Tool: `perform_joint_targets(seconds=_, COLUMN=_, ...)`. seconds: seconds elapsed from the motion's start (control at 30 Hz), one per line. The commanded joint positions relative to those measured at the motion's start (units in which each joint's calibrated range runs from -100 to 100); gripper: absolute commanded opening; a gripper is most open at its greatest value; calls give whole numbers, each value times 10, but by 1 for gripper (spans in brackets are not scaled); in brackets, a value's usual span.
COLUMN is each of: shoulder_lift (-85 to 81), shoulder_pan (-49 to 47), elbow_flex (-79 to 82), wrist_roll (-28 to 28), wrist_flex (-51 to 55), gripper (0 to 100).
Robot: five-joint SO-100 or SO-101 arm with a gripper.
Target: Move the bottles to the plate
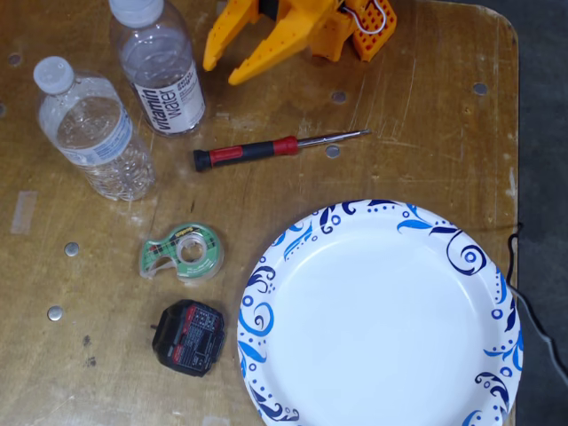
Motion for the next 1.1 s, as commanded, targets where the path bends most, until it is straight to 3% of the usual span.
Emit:
perform_joint_targets(seconds=0.0, shoulder_lift=-6, shoulder_pan=11, elbow_flex=-20, wrist_roll=-1, wrist_flex=-37, gripper=10)
perform_joint_targets(seconds=0.2, shoulder_lift=-7, shoulder_pan=61, elbow_flex=-8, wrist_roll=-1, wrist_flex=-37, gripper=9)
perform_joint_targets(seconds=0.87, shoulder_lift=-6, shoulder_pan=61, elbow_flex=22, wrist_roll=-2, wrist_flex=-48, gripper=9)
perform_joint_targets(seconds=1.07, shoulder_lift=-7, shoulder_pan=61, elbow_flex=-37, wrist_roll=-1, wrist_flex=-38, gripper=9)
